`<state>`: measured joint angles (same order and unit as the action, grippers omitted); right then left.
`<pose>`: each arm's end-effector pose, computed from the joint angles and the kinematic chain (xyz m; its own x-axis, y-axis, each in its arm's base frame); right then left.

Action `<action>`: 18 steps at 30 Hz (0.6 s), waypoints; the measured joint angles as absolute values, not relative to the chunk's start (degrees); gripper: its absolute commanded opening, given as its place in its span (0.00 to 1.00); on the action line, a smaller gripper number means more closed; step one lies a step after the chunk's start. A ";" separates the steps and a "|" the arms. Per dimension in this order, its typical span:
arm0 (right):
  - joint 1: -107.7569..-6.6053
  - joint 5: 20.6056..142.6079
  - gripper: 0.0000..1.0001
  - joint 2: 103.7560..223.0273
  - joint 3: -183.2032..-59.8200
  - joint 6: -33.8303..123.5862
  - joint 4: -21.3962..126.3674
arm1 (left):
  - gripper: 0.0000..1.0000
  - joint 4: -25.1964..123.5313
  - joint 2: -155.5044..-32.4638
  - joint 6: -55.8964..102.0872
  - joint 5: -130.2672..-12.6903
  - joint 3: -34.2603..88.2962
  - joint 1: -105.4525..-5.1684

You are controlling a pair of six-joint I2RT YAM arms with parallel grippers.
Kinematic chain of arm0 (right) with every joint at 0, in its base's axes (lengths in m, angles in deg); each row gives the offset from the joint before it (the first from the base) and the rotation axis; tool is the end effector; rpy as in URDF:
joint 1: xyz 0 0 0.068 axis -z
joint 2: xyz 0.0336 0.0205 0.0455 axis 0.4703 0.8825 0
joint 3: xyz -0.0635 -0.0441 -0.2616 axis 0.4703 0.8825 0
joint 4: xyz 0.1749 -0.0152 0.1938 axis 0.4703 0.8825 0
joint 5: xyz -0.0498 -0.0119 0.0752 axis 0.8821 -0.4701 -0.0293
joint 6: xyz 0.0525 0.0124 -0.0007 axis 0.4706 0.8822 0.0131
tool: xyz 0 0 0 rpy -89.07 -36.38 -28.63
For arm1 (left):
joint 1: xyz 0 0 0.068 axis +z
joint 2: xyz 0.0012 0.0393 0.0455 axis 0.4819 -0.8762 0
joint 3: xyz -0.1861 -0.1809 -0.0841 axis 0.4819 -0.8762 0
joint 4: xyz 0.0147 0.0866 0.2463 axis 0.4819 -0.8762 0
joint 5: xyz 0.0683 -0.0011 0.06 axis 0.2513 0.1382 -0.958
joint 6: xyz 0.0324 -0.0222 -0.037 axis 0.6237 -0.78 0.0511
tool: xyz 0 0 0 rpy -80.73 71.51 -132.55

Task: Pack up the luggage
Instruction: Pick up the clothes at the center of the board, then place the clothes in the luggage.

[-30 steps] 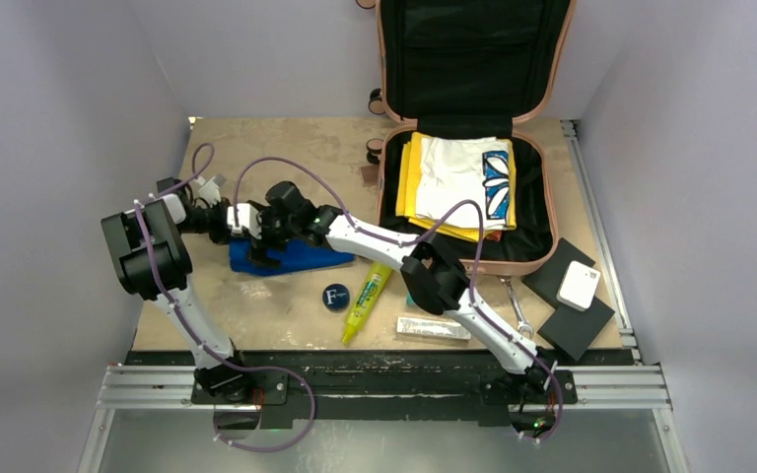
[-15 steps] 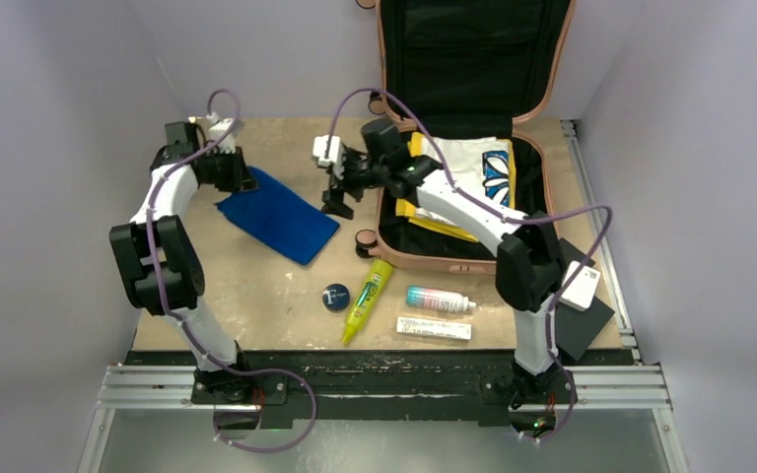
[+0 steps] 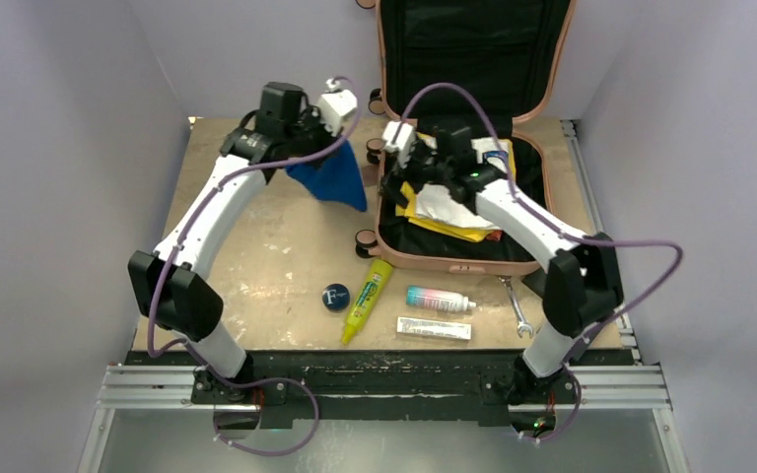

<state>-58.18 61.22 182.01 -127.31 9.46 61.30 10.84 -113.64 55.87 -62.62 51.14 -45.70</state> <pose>0.3457 0.2200 0.3049 0.0317 -0.4702 -0.8820 -0.8973 0.3753 -0.2323 0.3562 -0.1192 0.3797 -0.3278 0.4606 -0.8249 0.6724 0.7271 0.1388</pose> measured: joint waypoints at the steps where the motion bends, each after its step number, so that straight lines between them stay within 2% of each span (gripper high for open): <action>1: -57.24 61.72 0.99 180.15 -126.13 9.77 60.49 | 0.00 10.01 -113.36 56.48 -63.84 52.25 -48.14; 8: -44.48 64.76 0.99 168.59 -119.39 11.17 55.33 | 0.00 3.67 -112.97 58.07 -71.53 60.36 -58.72; 18: -36.50 67.27 0.99 159.76 -111.57 12.11 51.84 | 0.00 -8.07 -109.43 58.53 -80.21 68.97 -76.05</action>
